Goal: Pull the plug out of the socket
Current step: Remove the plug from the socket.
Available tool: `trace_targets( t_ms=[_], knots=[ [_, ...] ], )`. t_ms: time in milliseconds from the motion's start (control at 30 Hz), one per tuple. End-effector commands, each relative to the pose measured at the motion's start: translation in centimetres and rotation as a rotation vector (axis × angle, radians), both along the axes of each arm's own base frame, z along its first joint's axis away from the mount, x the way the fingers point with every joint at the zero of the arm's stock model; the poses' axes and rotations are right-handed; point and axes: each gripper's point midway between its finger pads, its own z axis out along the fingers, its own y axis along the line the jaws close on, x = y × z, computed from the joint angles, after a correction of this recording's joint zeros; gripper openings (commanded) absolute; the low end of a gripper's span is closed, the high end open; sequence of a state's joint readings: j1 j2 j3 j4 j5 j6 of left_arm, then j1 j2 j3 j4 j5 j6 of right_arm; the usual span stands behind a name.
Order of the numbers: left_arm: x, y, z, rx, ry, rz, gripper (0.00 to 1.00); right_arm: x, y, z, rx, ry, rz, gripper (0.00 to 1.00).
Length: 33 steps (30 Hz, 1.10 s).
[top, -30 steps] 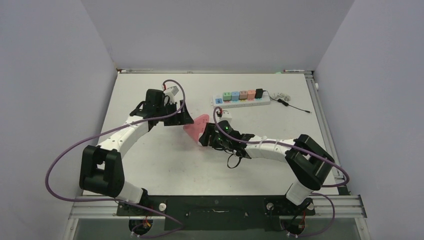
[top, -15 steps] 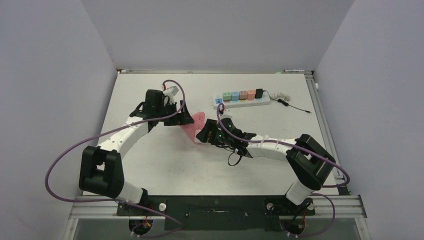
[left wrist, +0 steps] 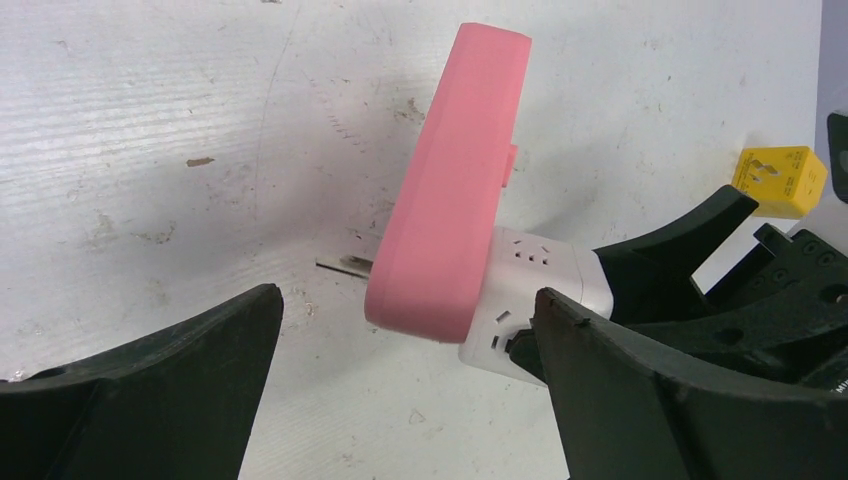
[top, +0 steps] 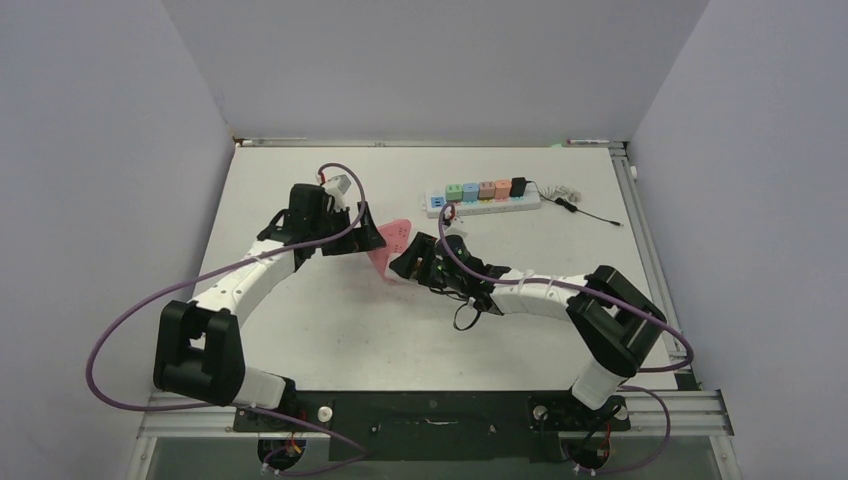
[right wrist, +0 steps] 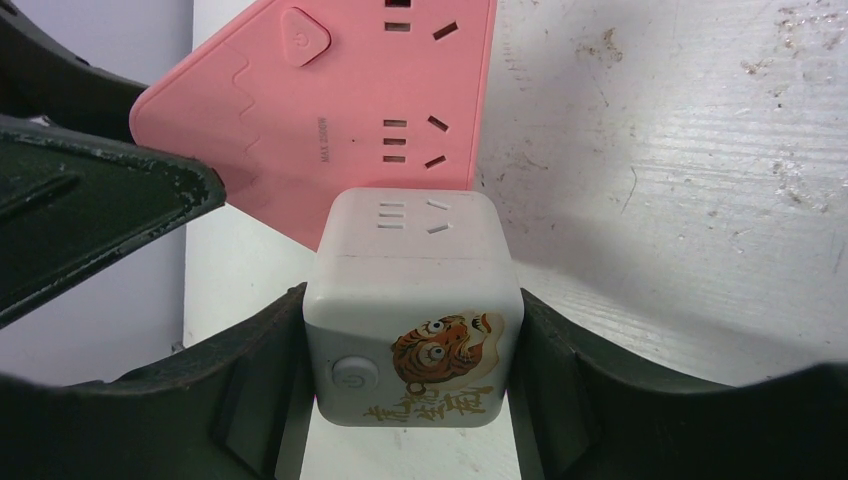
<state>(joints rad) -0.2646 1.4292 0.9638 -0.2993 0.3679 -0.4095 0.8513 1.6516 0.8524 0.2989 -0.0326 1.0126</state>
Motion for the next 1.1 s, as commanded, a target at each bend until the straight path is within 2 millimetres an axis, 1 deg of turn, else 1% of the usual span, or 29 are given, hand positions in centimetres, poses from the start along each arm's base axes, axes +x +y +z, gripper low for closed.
trace_targets(
  t_ms=[0, 133, 233, 300, 400, 600, 667, 833, 967, 1067],
  knots=[
    [1.0, 0.2, 2.3, -0.009, -0.096, 0.042, 0.94, 2.2, 1.8, 4.6, 0.193, -0.067, -0.060, 0.05],
    [0.7, -0.5, 2.5, -0.043, -0.106, 0.016, 0.92, 2.0, 2.5, 5.4, 0.253, -0.052, -0.054, 0.05],
    [0.6, -1.3, 2.2, -0.077, -0.089, -0.013, 0.85, 1.8, 3.0, 6.2, 0.300, -0.045, -0.040, 0.05],
    [0.7, -1.4, 2.0, -0.079, -0.074, -0.016, 0.81, 1.7, 3.2, 6.5, 0.323, -0.039, -0.034, 0.05],
    [0.7, -1.4, 1.7, -0.080, -0.064, -0.019, 0.68, 1.5, 3.5, 6.7, 0.336, -0.031, -0.021, 0.05],
    [0.7, -1.6, 1.4, -0.078, -0.057, -0.024, 0.48, 1.3, 3.6, 6.4, 0.347, -0.008, -0.020, 0.05],
    [0.7, -1.6, 1.4, -0.073, -0.058, -0.024, 0.38, 1.2, 3.7, 6.2, 0.351, 0.003, -0.021, 0.05],
    [0.7, -1.6, 0.9, -0.047, -0.050, -0.022, 0.18, 1.3, 3.6, 4.9, 0.317, 0.056, -0.060, 0.05],
    [0.5, -1.8, 0.6, -0.018, -0.044, -0.025, 0.00, 1.1, 3.8, 4.4, 0.295, 0.073, -0.082, 0.05],
    [0.5, -1.9, 0.5, -0.015, -0.042, -0.029, 0.00, 0.8, 4.4, 4.1, 0.277, 0.074, -0.078, 0.05]
  ],
)
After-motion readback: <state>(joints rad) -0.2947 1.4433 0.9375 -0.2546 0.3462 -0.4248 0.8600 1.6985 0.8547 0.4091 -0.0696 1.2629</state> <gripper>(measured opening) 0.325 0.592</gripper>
